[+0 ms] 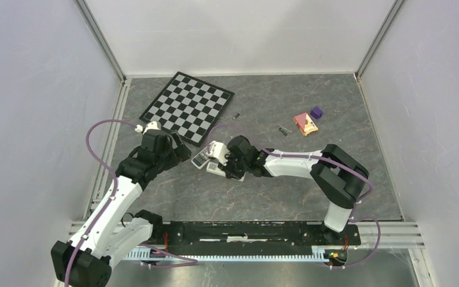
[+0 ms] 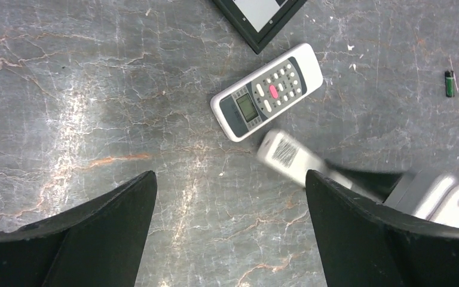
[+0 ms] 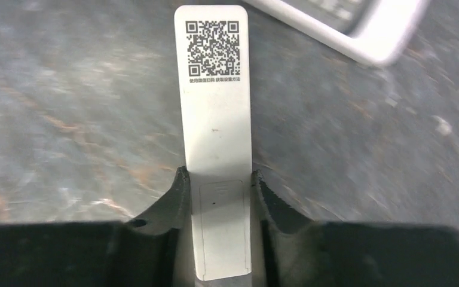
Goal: Load the batteries into the remote control
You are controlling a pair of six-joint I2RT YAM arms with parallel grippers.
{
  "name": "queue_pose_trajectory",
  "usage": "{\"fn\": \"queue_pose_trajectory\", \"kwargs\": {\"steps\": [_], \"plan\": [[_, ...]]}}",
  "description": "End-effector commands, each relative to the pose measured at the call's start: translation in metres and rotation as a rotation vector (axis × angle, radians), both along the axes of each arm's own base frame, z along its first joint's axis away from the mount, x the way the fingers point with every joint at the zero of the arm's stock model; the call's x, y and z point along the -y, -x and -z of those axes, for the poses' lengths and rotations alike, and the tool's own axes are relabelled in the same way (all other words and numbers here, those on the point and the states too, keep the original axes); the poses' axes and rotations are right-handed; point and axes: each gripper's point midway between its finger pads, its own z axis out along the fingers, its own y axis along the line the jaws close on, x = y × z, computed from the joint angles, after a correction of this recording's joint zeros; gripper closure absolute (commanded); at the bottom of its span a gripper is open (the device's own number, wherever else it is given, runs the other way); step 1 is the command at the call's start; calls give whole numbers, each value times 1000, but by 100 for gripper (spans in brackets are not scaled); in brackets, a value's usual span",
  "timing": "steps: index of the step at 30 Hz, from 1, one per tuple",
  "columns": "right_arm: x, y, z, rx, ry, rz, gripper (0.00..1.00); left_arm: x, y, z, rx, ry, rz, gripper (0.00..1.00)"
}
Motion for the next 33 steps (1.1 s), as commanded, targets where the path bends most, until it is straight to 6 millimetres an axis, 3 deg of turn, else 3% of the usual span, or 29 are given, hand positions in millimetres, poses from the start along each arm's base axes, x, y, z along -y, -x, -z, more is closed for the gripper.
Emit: {"fn": "queue_pose_trajectory", "kwargs": {"steps": [1, 5, 8, 12, 15, 18, 24, 29, 33], "plan": [[44, -61, -29, 90, -112, 392, 86, 7, -4, -14, 58, -2, 82, 0], [117, -99, -39, 129, -104, 774, 88, 21, -8, -9, 79, 17, 177, 0], [169, -105, -42, 149, -77, 958, 87, 27, -15, -6, 106, 32, 193, 0], [223, -95, -35, 130, -84, 1146, 85, 38, -30, -3, 123, 47, 205, 0], [261, -78, -20, 50, -63, 1296, 83, 46, -40, 6, 102, 23, 231, 0], [281, -60, -8, -6, -70, 1352, 81, 54, -48, 14, 86, -21, 258, 0], [296, -42, 9, -87, -56, 1385, 73, 70, -67, 21, 102, -107, 334, 0], [300, -44, 4, -95, -69, 1402, 33, 75, -87, 23, 121, -243, 395, 0], [295, -54, -16, -76, -112, 1378, 20, 82, -98, 40, 85, -275, 438, 0]]}}
